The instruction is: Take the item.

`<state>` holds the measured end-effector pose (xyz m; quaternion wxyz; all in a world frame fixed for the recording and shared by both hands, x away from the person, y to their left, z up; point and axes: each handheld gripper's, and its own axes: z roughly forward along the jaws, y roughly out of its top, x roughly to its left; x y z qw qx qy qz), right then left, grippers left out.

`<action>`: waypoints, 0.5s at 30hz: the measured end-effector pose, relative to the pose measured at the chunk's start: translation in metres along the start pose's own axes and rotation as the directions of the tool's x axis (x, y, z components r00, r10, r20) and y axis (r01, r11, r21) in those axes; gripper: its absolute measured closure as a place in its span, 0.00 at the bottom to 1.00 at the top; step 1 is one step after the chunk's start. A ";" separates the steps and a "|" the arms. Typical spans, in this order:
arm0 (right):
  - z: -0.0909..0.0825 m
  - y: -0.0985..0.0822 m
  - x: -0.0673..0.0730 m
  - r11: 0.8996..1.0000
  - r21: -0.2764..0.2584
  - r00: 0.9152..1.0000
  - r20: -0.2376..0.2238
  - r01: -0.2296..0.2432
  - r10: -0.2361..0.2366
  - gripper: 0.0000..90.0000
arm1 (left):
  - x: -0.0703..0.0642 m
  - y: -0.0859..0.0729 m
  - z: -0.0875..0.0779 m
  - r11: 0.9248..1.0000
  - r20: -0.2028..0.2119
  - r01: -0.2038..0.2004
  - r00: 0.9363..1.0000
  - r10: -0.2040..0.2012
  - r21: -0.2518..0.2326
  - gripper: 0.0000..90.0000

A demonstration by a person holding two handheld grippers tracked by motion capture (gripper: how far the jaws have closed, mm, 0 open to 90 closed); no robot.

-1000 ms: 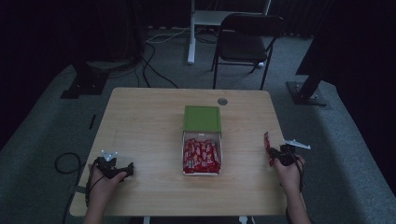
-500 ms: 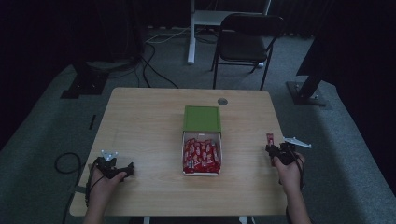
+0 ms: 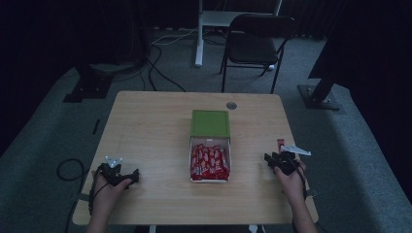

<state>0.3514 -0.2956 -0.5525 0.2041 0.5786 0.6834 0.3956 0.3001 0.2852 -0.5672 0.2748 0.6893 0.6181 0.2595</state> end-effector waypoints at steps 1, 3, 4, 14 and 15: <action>0.001 -0.001 0.001 1.000 0.001 1.000 -0.004 0.008 -0.008 0.62 | 0.000 0.000 0.000 1.000 0.000 0.000 1.000 0.000 0.000 0.02; 0.005 -0.004 0.005 0.999 -0.011 0.999 -0.015 0.037 -0.037 0.56 | 0.000 0.000 0.000 1.000 0.000 0.000 1.000 0.000 0.000 0.02; 0.005 -0.004 0.006 0.999 -0.007 0.999 -0.014 0.043 -0.043 0.55 | 0.000 0.000 0.000 1.000 0.000 0.000 1.000 0.000 0.000 0.02; 0.014 -0.012 0.010 0.998 -0.001 0.997 -0.032 0.069 -0.069 0.39 | 0.000 0.000 0.000 1.000 0.000 0.000 1.000 0.000 0.000 0.02; 0.015 -0.013 0.010 0.998 -0.001 0.997 -0.041 0.067 -0.067 0.39 | 0.000 0.000 0.000 1.000 0.000 0.000 1.000 0.000 0.000 0.02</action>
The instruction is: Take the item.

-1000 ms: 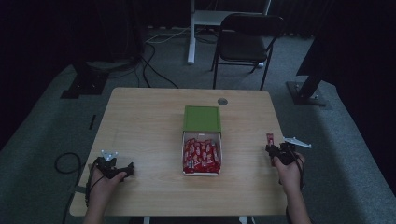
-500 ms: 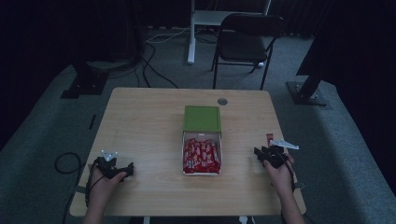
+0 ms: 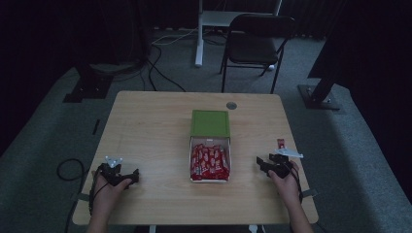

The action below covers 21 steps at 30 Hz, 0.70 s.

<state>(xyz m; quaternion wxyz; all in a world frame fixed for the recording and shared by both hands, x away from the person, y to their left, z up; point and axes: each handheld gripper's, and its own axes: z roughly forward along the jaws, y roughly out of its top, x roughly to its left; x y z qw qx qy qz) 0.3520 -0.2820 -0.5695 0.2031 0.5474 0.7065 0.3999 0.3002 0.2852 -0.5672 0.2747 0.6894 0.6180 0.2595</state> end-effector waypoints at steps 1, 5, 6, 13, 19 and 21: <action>0.000 0.000 0.000 1.000 -0.002 1.000 -0.001 0.000 0.000 0.38 | 0.000 0.000 0.000 1.000 0.000 0.000 1.000 0.000 0.000 0.02; 0.001 -0.001 0.001 1.000 -0.013 1.000 0.013 -0.003 0.003 0.33 | 0.000 0.000 0.000 1.000 0.000 0.000 1.000 0.000 0.000 0.02; 0.001 -0.001 0.001 1.000 -0.012 1.000 0.016 -0.006 0.006 0.33 | 0.000 0.000 0.000 1.000 0.000 0.000 1.000 0.000 0.000 0.02; 0.004 0.000 0.001 0.999 0.032 1.000 0.013 -0.008 0.008 0.28 | 0.000 0.000 0.000 1.000 0.000 0.000 1.000 0.000 0.000 0.02; 0.007 0.000 0.010 0.996 0.068 0.995 0.067 0.064 -0.069 0.21 | 0.000 0.000 0.000 1.000 0.000 0.000 1.000 0.000 0.000 0.02; 0.009 0.000 0.015 0.991 0.090 0.990 0.086 0.101 -0.109 0.16 | 0.000 0.000 0.000 1.000 0.000 0.000 1.000 0.000 0.000 0.02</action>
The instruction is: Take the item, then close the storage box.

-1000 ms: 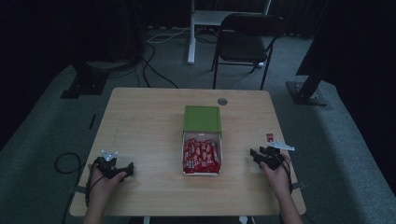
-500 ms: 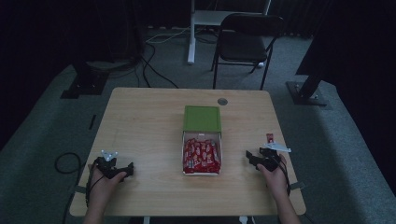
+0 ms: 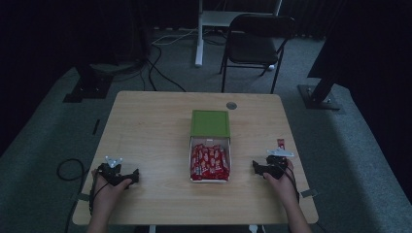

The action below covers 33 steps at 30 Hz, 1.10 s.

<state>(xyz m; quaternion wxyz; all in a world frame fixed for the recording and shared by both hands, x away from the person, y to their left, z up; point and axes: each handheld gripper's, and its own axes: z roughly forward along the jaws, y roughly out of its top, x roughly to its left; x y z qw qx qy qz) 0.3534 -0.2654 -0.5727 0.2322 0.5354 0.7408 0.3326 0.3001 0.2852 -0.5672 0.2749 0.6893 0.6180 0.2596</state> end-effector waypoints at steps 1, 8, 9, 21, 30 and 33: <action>0.001 0.000 0.001 1.000 0.006 1.000 -0.001 0.009 -0.009 0.14 | 0.000 0.000 0.000 1.000 0.000 0.000 1.000 0.000 0.000 0.02; 0.001 0.000 0.001 1.000 0.008 1.000 0.001 0.004 -0.004 0.14 | 0.000 0.000 0.000 1.000 0.000 0.000 1.000 0.000 0.001 0.02; 0.001 0.000 0.001 1.000 0.008 1.000 0.001 0.003 -0.003 0.13 | 0.000 0.000 0.000 1.000 0.000 0.000 1.000 0.000 0.001 0.02; 0.001 0.001 0.000 1.000 0.007 1.000 -0.008 0.003 -0.003 0.13 | -0.005 -0.001 -0.002 0.998 0.036 -0.060 0.998 0.060 -0.012 0.06; -0.006 0.003 0.002 1.000 -0.004 0.999 -0.030 0.013 -0.014 0.15 | -0.019 0.007 -0.005 0.993 0.078 -0.113 0.990 0.115 -0.029 0.06; -0.010 0.006 0.002 1.000 -0.020 0.999 -0.035 0.008 -0.009 0.15 | -0.026 0.010 -0.006 0.990 0.103 -0.134 0.985 0.138 -0.042 0.06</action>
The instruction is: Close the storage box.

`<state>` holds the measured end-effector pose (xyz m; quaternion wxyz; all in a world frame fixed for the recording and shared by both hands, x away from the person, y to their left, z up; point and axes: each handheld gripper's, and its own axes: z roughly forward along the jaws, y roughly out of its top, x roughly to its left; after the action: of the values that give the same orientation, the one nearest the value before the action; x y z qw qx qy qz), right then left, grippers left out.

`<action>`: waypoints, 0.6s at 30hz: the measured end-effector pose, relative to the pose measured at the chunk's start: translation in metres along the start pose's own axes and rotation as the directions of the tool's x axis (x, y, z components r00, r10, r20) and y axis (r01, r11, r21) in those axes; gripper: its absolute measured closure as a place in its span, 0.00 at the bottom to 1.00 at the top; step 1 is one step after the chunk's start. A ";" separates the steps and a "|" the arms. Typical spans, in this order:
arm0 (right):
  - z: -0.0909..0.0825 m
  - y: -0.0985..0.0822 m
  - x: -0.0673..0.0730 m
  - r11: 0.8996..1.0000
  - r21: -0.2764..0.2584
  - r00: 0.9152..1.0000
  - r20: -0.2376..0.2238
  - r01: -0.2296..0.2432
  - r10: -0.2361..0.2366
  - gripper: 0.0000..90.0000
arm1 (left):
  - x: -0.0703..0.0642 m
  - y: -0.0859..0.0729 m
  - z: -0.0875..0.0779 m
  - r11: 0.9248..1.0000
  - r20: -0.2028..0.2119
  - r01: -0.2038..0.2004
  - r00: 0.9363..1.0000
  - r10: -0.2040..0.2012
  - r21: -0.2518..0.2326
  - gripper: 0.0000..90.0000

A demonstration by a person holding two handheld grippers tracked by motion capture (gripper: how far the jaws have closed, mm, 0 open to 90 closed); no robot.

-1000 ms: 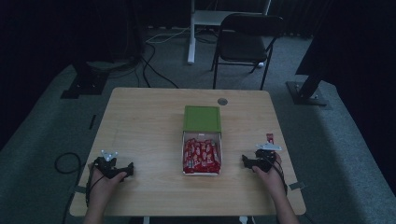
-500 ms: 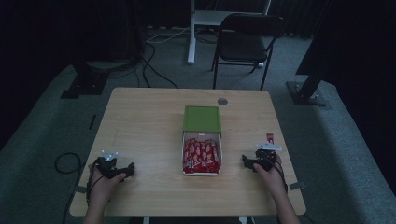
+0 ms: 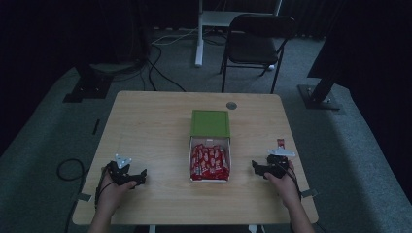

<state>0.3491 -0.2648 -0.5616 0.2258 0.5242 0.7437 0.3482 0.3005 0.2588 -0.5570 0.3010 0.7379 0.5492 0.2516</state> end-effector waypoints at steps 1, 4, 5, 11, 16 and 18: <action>-0.001 0.001 0.000 1.000 -0.007 1.000 -0.001 -0.001 0.001 0.15 | -0.003 0.001 0.000 1.000 0.009 -0.007 1.000 0.007 -0.003 0.06; -0.007 0.003 0.003 1.000 -0.017 1.000 -0.014 0.007 -0.007 0.15 | -0.010 0.006 0.000 0.999 0.041 -0.030 0.999 0.031 -0.011 0.06; -0.008 0.004 0.004 1.000 -0.021 1.000 -0.016 0.010 -0.010 0.15 | -0.013 0.007 0.000 0.999 0.050 -0.042 0.998 0.043 -0.015 0.06; -0.018 0.009 0.011 0.999 -0.043 0.999 -0.046 0.026 -0.028 0.15 | -0.027 0.017 -0.005 0.995 0.100 -0.079 0.991 0.084 -0.059 0.06; -0.029 0.016 0.019 0.996 -0.079 0.996 -0.071 0.039 -0.045 0.15 | -0.038 0.025 -0.013 0.990 0.137 -0.105 0.984 0.117 -0.090 0.06; -0.034 0.019 0.023 0.994 -0.095 0.995 -0.086 0.046 -0.054 0.14 | -0.043 0.028 -0.016 0.988 0.155 -0.113 0.980 0.128 -0.104 0.06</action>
<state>0.3290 -0.2490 -0.5243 0.2255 0.4786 0.7488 0.3993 0.2963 0.2138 -0.5276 0.3630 0.7726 0.4650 0.2346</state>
